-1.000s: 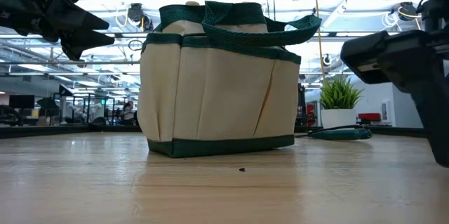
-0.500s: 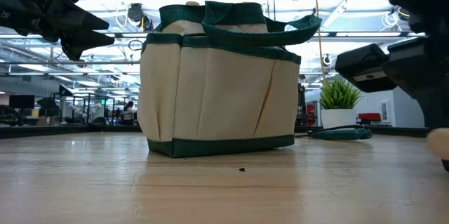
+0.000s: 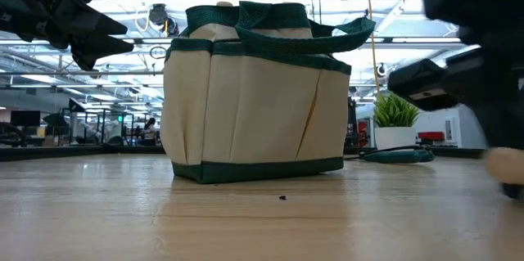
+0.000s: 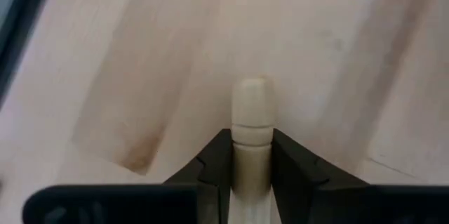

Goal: Pick & Place Garden tools in Gardening bag
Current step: Put the brown trowel into the gardening bag

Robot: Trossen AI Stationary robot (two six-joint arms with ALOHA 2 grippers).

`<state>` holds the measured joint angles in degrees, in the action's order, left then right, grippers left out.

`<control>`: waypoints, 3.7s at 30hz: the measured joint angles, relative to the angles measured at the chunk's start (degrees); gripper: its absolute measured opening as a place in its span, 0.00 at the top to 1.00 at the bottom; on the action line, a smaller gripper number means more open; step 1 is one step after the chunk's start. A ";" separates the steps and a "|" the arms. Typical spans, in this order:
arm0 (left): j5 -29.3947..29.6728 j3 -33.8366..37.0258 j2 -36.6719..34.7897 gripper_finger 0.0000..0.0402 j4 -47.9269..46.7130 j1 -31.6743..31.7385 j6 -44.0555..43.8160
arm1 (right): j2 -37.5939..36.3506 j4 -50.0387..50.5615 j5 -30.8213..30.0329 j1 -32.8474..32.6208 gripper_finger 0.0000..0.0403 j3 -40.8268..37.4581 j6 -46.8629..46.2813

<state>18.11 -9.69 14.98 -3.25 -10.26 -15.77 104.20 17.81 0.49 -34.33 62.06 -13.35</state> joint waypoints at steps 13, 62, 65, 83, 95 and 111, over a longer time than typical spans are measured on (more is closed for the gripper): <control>0.00 0.00 0.00 0.47 0.07 0.02 -0.05 | -13.78 -5.11 -0.32 4.46 0.84 -0.09 -7.37; 0.00 0.00 0.00 0.47 0.00 0.00 -0.98 | -25.85 -69.95 20.56 7.21 0.84 0.04 32.02; 0.00 0.00 0.00 0.47 0.00 0.00 -0.98 | -25.86 -69.84 18.12 7.23 0.84 0.04 30.91; 0.00 0.00 0.00 0.47 -0.03 0.00 -0.98 | -18.96 -81.62 -24.37 9.44 0.84 0.07 31.37; 0.00 0.00 0.00 0.47 -2.73 0.00 -0.98 | -16.11 -79.26 -40.51 13.49 0.84 3.13 24.77; 0.01 0.00 0.00 0.47 -2.73 0.00 -0.94 | -3.21 -68.56 -49.87 15.98 0.84 17.31 16.54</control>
<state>18.12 -9.69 14.98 -5.98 -10.26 -16.71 100.99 -50.75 -49.38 -18.35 79.37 3.18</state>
